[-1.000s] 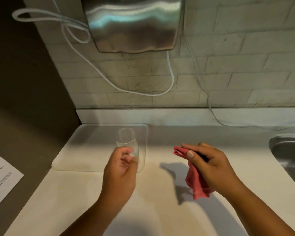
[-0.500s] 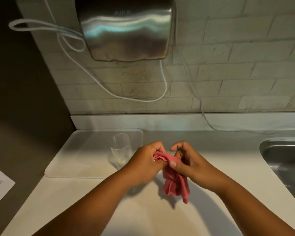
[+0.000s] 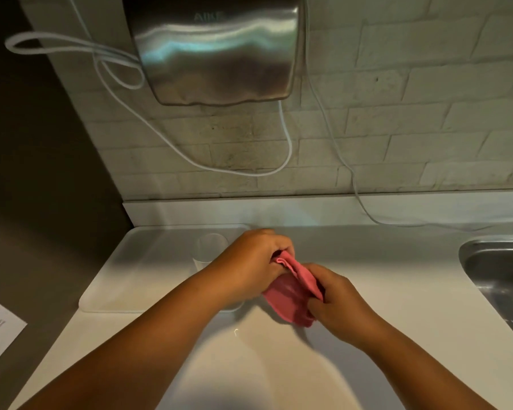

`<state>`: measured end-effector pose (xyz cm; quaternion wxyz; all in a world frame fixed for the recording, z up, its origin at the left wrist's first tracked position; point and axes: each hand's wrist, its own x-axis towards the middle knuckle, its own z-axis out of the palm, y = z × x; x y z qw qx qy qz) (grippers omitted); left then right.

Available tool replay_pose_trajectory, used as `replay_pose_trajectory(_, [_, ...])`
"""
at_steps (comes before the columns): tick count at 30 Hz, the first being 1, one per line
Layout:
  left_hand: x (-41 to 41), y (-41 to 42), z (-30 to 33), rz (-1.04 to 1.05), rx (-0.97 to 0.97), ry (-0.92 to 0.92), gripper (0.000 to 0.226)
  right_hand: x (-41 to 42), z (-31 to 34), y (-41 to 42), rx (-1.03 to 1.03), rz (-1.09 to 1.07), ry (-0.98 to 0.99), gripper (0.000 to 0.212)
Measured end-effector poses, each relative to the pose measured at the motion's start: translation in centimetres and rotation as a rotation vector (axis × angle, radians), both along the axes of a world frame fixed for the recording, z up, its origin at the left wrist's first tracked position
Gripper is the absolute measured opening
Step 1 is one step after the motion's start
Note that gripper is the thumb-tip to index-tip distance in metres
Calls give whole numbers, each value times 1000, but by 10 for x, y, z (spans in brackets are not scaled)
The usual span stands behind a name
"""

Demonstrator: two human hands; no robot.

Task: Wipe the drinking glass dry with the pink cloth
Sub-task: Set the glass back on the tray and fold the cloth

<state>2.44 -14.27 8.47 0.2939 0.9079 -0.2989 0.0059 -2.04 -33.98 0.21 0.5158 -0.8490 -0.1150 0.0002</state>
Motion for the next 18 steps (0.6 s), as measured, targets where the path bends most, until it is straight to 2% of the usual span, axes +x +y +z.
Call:
replay_pose_trajectory(2, [2,4,-9,24,-11,17,15,2,3,-7,-119,-41,-38,61])
replay_pose_trajectory(5, [1,8,-29,67,-15,64,24,5,8,-16,-362,-107,-90,30])
replay_pose_trajectory(8, [3,10,-51,136,-84,224,26,11,10,-24,-617,-130,-53,24])
replay_pose_trajectory(11, [9,5,-64,214,-171,397,11,27,17,-31,-665,-98,57,14])
replay_pose_trajectory(13, [19,-2,-69,280,-258,463,7,41,23,-35,-655,-97,95,16])
replay_pose_trajectory(15, [32,-9,-72,332,-305,467,3,60,27,-39,-685,-117,71,20])
replay_pose_trajectory(18, [57,-18,-70,401,-211,392,11,91,24,-38,-743,-134,-8,27])
